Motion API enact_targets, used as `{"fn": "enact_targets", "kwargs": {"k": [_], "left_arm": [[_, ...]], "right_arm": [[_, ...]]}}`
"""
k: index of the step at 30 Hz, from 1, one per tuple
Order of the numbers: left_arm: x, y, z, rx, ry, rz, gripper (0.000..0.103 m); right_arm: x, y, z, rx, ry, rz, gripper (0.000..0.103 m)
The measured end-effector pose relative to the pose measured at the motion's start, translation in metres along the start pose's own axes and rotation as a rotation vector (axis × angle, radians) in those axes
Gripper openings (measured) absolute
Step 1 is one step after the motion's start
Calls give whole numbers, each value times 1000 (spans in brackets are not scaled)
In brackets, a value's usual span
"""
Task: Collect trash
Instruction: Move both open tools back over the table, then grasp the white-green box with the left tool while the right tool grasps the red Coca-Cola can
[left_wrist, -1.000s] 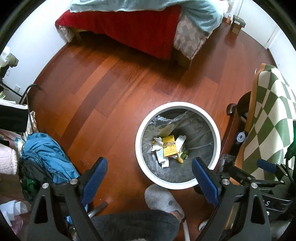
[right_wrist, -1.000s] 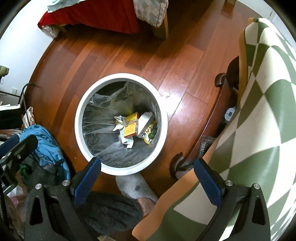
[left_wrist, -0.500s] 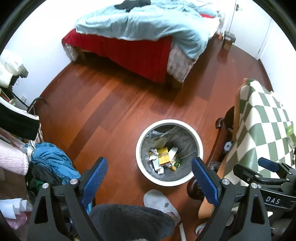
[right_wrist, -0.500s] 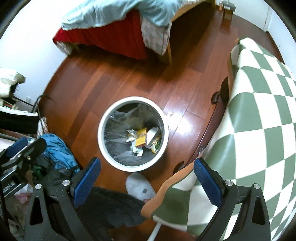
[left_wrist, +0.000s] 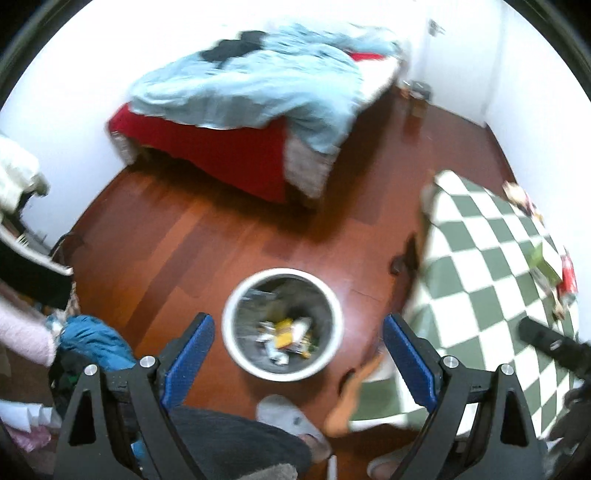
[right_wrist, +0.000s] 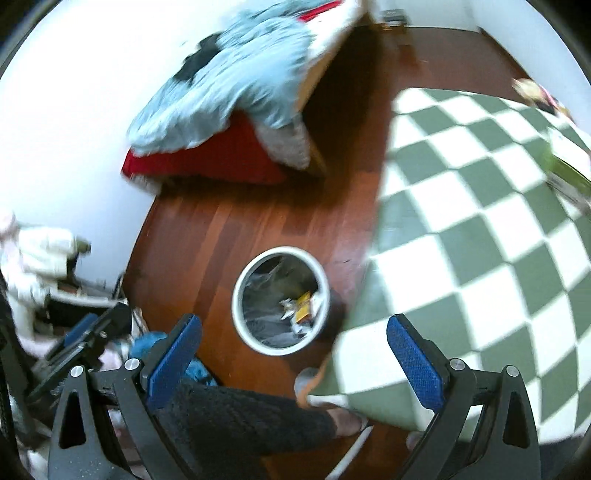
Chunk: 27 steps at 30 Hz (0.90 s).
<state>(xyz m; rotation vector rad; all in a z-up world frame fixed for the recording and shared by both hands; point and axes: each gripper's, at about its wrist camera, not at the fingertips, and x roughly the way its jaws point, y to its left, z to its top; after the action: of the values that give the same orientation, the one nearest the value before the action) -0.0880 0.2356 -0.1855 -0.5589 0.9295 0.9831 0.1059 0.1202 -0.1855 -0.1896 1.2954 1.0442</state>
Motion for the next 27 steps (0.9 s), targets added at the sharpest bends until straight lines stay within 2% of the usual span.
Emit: {"fn": "enact_targets", "kwargs": {"k": [5, 9, 12, 15, 19, 21, 24, 26, 27], "left_arm": [[48, -107, 0, 123, 86, -55, 93], [90, -204, 7, 228, 159, -79, 93], [108, -260, 13, 309, 175, -77, 93], [124, -306, 18, 382, 181, -60, 93], [144, -339, 24, 424, 202, -43, 93], [152, -348, 27, 433, 216, -30, 93], [155, -356, 35, 418, 242, -53, 93], [147, -363, 44, 405, 246, -96, 93], [139, -369, 51, 401, 245, -137, 93]], "right_arm": [[-43, -113, 25, 156, -50, -149, 101], [-72, -222, 57, 270, -80, -280, 101], [-87, -297, 87, 336, -94, -367, 101], [-87, -352, 119, 366, -79, -423, 101], [-70, -400, 157, 374, -41, -447, 101], [-61, -417, 171, 377, -22, -432, 101], [-38, -436, 187, 365, 28, -407, 99], [-21, -445, 190, 387, 63, -358, 85], [-17, -450, 188, 406, 63, -312, 74]]}}
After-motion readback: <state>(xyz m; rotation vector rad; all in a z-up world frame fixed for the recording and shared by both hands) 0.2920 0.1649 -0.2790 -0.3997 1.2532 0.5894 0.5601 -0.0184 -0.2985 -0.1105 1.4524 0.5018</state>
